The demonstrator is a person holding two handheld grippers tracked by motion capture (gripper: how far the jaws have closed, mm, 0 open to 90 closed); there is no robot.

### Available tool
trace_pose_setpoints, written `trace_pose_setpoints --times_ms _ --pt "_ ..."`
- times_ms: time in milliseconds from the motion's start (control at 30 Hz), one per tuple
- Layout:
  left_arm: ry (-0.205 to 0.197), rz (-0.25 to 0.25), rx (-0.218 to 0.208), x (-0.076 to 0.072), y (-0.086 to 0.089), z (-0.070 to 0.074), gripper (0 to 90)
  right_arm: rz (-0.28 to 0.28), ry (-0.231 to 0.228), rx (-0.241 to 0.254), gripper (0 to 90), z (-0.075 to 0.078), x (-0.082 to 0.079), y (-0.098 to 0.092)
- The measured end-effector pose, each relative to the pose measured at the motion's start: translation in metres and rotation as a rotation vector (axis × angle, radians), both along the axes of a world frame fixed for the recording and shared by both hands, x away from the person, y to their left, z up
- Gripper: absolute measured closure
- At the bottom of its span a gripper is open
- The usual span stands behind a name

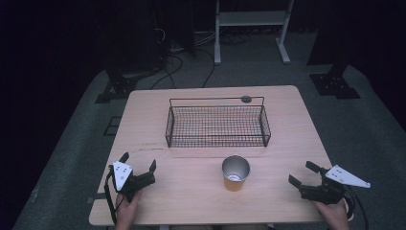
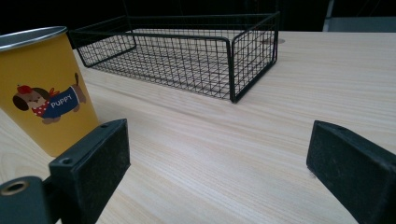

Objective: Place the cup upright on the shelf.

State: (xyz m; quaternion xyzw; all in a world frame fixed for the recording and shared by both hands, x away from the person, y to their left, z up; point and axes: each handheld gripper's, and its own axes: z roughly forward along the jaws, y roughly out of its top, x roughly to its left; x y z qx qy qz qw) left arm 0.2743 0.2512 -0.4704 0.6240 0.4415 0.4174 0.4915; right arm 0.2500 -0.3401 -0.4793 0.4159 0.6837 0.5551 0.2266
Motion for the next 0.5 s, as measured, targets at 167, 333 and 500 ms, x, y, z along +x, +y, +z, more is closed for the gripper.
trace_pose_setpoints --times_ms 167,333,500 --pt "0.0 -0.002 0.002 0.0 0.0 0.0 0.0 0.006 0.001 -0.005 5.6 0.0 0.0 0.0" --pt "-0.001 -0.002 -0.001 0.0 0.0 0.0 0.0 0.032 -0.001 -0.021 5.5 0.001 0.0 0.008" --pt "-0.006 -0.006 0.0 -0.001 0.0 0.0 0.0 0.059 -0.007 -0.044 2.9 0.004 -0.002 0.017"
